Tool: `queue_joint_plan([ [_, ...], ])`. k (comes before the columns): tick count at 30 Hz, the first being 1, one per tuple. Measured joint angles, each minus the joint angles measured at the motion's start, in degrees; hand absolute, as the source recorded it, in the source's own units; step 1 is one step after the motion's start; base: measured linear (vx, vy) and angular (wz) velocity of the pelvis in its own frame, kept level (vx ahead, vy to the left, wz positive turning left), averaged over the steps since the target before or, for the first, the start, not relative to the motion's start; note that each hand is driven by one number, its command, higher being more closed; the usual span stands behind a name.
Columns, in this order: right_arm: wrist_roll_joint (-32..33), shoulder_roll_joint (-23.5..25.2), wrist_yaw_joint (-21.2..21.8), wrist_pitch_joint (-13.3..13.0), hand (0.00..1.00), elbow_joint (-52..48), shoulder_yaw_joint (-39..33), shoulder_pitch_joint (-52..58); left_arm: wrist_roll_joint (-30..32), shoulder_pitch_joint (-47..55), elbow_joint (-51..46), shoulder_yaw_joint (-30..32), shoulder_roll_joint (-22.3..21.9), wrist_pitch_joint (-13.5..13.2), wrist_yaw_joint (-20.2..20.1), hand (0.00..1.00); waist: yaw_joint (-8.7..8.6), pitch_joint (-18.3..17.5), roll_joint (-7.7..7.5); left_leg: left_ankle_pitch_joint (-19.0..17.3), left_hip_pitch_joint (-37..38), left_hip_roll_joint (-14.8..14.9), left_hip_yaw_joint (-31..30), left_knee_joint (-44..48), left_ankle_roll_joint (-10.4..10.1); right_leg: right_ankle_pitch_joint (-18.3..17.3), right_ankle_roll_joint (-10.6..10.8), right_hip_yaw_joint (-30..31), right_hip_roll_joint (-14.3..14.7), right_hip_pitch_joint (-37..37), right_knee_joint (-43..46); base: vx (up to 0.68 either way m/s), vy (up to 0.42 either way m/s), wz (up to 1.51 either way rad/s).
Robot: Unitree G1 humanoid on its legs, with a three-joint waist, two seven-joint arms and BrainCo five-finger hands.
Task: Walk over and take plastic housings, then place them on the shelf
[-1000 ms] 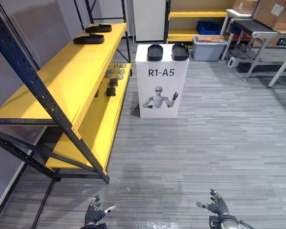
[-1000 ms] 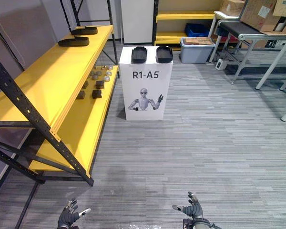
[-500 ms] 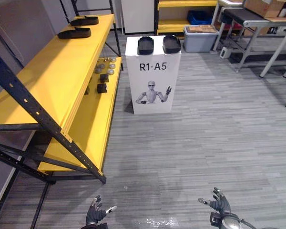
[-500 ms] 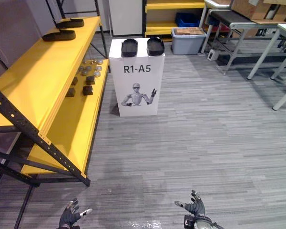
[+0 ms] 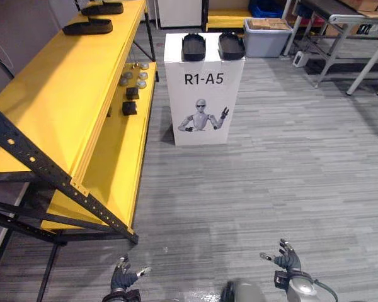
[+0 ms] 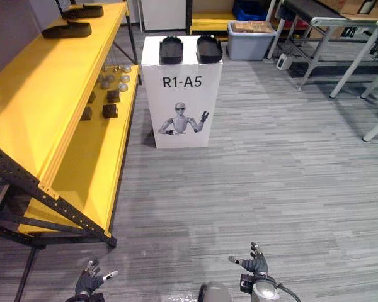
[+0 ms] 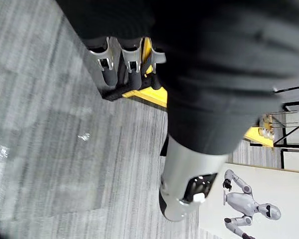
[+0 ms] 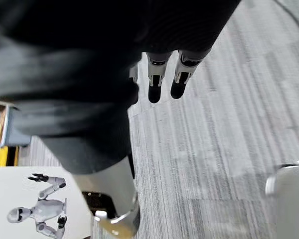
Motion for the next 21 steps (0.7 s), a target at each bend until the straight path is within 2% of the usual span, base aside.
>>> queue_joint_plan([
  [1, -0.01, -0.07, -0.10, 0.00, 0.00, -0.01, 0.00, -0.21, -0.36, -1.35, 0.01, -0.05, 0.18, -0.06, 0.20, 0.00, -0.20, 0.37, -0.62, -0.28, 2.05, 0.59, -1.10, -1.88, -1.69, 5.11, -0.04, 0.44, 0.52, -0.60, -7.11, 0.55, -0.185, 0.58],
  [2, -0.01, -0.07, -0.12, 0.00, 0.00, -0.02, 0.02, -0.25, -0.41, -1.70, 0.01, -0.32, 0.27, -0.08, 0.43, 0.00, -0.43, 0.46, -0.87, -0.74, 2.99, 0.94, -1.77, -2.28, -2.52, 8.17, -0.65, 0.54, 0.64, -0.80, -8.95, 0.61, -0.272, 0.70],
  [3, -0.03, -0.08, -0.24, 0.07, 0.00, -0.03, 0.05, -0.32, -0.40, -2.32, 0.37, -0.54, 0.10, -0.07, 0.79, 0.00, -1.06, 0.17, -1.21, -1.57, 4.93, 2.38, -3.19, -2.22, -3.98, 17.56, -4.93, 1.08, 1.10, -0.73, -6.87, 0.52, -0.265, 0.42],
  [4, -0.04, -0.32, -0.27, 0.18, 0.00, -0.02, 0.01, -0.73, -0.41, -2.86, 0.80, -0.48, -0.49, -0.07, 0.83, 0.00, -0.86, 0.30, -0.23, -1.50, 4.84, 3.62, -3.37, -1.17, -4.10, 15.76, -5.94, 0.50, 1.96, -1.78, -3.76, 0.66, -0.328, 0.24],
  [5, -0.06, 0.07, -0.29, 0.22, 0.00, -0.02, 0.10, -1.96, -0.37, -3.26, 1.02, -0.51, -0.69, -0.10, 0.85, 0.00, -0.76, 0.31, 0.15, -0.07, 3.23, 5.12, -3.36, 3.35, -6.59, 12.34, -7.25, -0.15, 2.96, -2.44, -0.10, 0.66, -0.318, -0.09],
  [6, -0.07, 0.22, -0.28, 0.22, 0.00, -0.06, 0.26, -2.37, -0.36, -3.26, 1.04, -0.47, -0.86, -0.10, 0.86, 0.00, -0.72, 0.26, 0.27, 0.89, 1.78, 5.64, -3.26, 7.24, -7.98, 10.88, -7.67, -0.35, 3.58, -1.96, 0.45, 0.80, -0.356, -0.08],
  [7, -0.07, 0.03, -0.29, 0.21, 0.00, -0.06, 1.34, -2.69, -0.38, -3.20, 1.29, -0.43, -1.27, -0.08, 0.84, 0.00, -0.63, 0.47, 0.68, 4.80, -2.41, 7.42, -2.80, 19.24, -7.96, 8.64, -8.55, -0.78, 5.34, 1.23, -0.41, 0.80, -0.330, -0.01],
  [8, -0.04, -0.08, -0.36, 0.20, 0.00, -0.11, 2.69, -2.67, -0.38, -2.76, 1.51, -0.46, -1.74, 0.00, 0.76, 0.00, -0.45, 0.67, 1.19, 11.57, -8.18, 10.55, -2.05, 34.36, -6.38, 8.01, -9.14, -1.02, 7.58, 7.24, -4.79, 0.65, -0.256, 0.00],
  [9, 0.01, -0.02, -0.49, 0.17, 0.00, -0.14, 3.53, -2.76, -0.38, -2.71, 1.50, -0.46, -1.83, 0.00, 0.60, 0.00, -0.24, 0.82, 1.20, 11.67, -11.21, 11.93, -1.44, 42.05, -6.44, 7.87, -9.38, -0.78, 8.72, 10.25, -7.07, 0.63, -0.231, -0.17],
  [10, 0.06, 0.12, -0.66, 0.16, 0.00, -0.14, 4.54, -2.93, -0.37, -2.71, 1.49, -0.43, -1.91, 0.01, 0.33, 0.00, 1.07, 1.49, 0.99, 10.14, -16.20, 13.85, 0.64, 54.39, -5.21, 7.45, -10.01, 0.71, 10.51, 16.10, -10.76, 0.49, -0.162, -0.38],
  [11, 0.84, 0.31, -0.98, 0.10, 0.00, -0.09, 4.92, -3.38, -0.38, -2.57, 1.50, -0.44, -1.96, 0.11, 0.32, 0.00, 2.28, 1.92, 0.61, 8.66, -19.47, 13.96, 1.62, 59.05, -4.57, 6.97, -10.62, 2.08, 11.04, 19.79, -12.78, 0.68, -0.156, -0.62],
  [12, 2.13, 0.60, -1.39, 0.07, 0.00, -0.03, 5.28, -4.43, -0.39, -2.56, 1.15, -0.45, -1.97, 0.12, 0.32, 0.00, 3.53, 2.48, -0.22, 6.60, -25.53, 11.75, 3.14, 58.36, -4.75, 6.34, -10.96, 4.09, 10.61, 24.25, -15.47, 0.54, -0.079, -0.56],
  [13, 2.21, 0.48, -1.43, 0.06, 0.00, 0.01, 5.50, -4.56, -0.39, -2.57, 0.90, -0.44, -2.04, 0.12, 0.32, 0.00, 3.90, 2.63, -0.42, 5.90, -27.76, 10.74, 3.74, 56.11, -5.16, 6.05, -10.75, 4.94, 10.35, 25.37, -16.22, 0.61, -0.048, -0.57],
  [15, 2.21, 0.39, -1.44, 0.06, 0.00, 0.58, 5.67, -6.28, -0.39, -2.33, 0.32, -0.43, -2.05, 0.12, 0.36, 0.00, 5.00, 3.49, -0.52, 4.59, -32.82, 7.37, 4.56, 44.11, -5.51, 4.51, -10.05, 6.58, 9.40, 28.93, -17.82, 0.49, 0.039, -0.39],
  [16, 2.21, 0.28, -1.46, 0.07, 0.00, 1.27, 5.74, -6.47, -0.40, -2.16, 0.12, -0.44, -2.23, 0.11, 0.37, 0.00, 5.43, 3.78, -0.78, 5.12, -33.46, 4.60, 4.41, 31.58, -5.69, 3.06, -9.32, 7.18, 8.34, 31.31, -18.42, 0.48, 0.091, -0.29],
  [17, 2.21, 0.29, -1.47, 0.06, 0.00, 1.42, 5.59, -6.44, -0.41, -1.60, -0.51, -0.31, -2.64, 0.11, 0.40, 0.00, 5.77, 3.79, -0.80, 6.57, -33.42, 2.86, 4.03, 21.11, -5.43, 1.72, -8.57, 8.02, 7.61, 32.70, -18.52, 0.60, 0.148, -0.36],
  [18, 2.20, 0.25, -1.57, 0.05, 0.00, 1.59, 5.52, -6.41, -0.41, -0.59, -1.12, -0.24, -3.29, 0.00, 0.57, 0.00, 5.86, 3.63, -0.55, 10.74, -32.56, 1.62, 3.91, 8.19, -5.74, -0.01, -7.63, 8.79, 7.04, 34.92, -19.33, 0.44, 0.134, -0.30],
  [19, 2.20, 0.30, -1.68, 0.06, 0.00, 1.98, 5.55, -6.44, -0.42, -0.24, -1.03, -0.25, -3.44, 0.01, 0.58, 0.00, 6.05, 3.54, -0.39, 14.39, -32.09, 1.30, 3.90, 4.27, -5.70, -0.99, -7.00, 9.35, 6.75, 35.97, -19.57, 0.57, 0.198, -0.44],
  [20, 2.19, 0.64, -1.75, 0.07, 0.00, 2.47, 5.74, -6.31, -0.42, 0.00, -0.74, -0.20, -3.45, 0.03, 0.68, 0.00, 7.30, 3.49, -0.98, 20.98, -30.40, 0.48, 4.49, 3.25, -5.67, -2.88, -6.40, 10.83, 5.45, 37.58, -19.41, 0.59, 0.227, -0.37],
  [21, 2.18, 0.99, -1.75, 0.06, 0.00, 2.55, 5.82, -6.41, -0.42, -0.12, -0.74, 0.20, -3.55, 0.03, 0.77, 0.00, 7.36, 3.13, -2.30, 21.81, -30.93, -1.09, 4.19, 4.65, -4.36, -4.20, -6.34, 11.03, 3.95, 37.66, -18.82, 0.59, 0.229, -0.33],
])
